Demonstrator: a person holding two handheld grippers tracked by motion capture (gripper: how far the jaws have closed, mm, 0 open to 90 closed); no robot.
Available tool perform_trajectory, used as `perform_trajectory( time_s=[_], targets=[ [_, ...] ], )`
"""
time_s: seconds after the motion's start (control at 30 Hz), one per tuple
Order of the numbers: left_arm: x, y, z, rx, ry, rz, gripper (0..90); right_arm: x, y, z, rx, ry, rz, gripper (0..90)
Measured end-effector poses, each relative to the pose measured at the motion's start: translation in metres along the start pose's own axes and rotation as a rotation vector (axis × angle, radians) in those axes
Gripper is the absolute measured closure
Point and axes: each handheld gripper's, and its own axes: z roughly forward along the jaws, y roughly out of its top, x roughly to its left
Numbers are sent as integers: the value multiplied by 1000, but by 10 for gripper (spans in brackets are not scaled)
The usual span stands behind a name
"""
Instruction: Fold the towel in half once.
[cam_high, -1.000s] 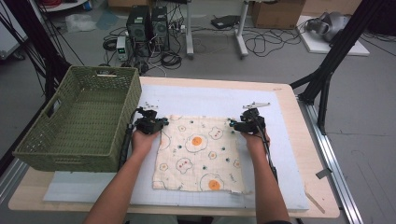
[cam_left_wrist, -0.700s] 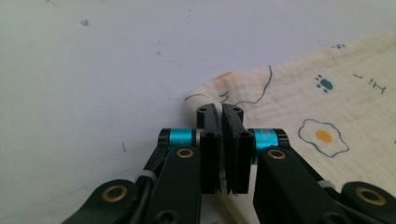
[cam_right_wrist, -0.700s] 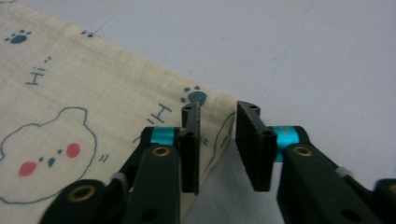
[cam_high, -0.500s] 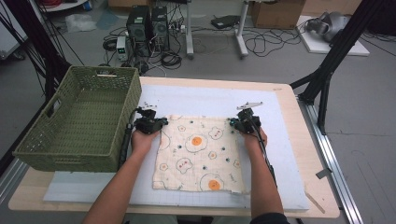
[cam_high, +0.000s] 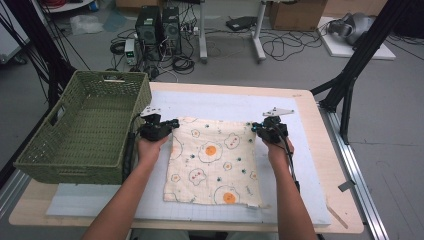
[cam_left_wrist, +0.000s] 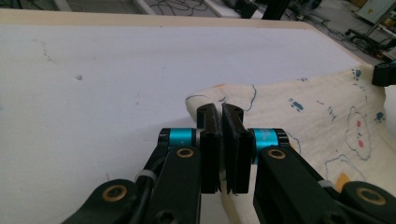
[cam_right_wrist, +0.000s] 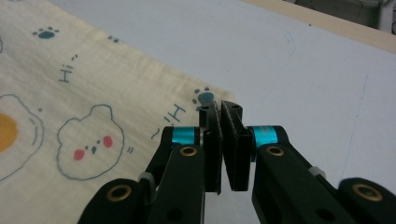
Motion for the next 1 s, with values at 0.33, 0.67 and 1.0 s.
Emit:
perform_trajectory(
  time_s=[0.33, 0.67, 1.0],
  targets=[
    [-20, -1, -22, 17, -39, 86, 852, 17, -8, -32, -24, 43, -53, 873],
    [-36, -23, -51, -2, -89, 110, 852, 40, -28, -68, -102, 85, -85, 873],
    [-41, -48, -68, 42, -115, 171, 851, 50, -68, -89, -92, 130, -77, 872]
  ],
)
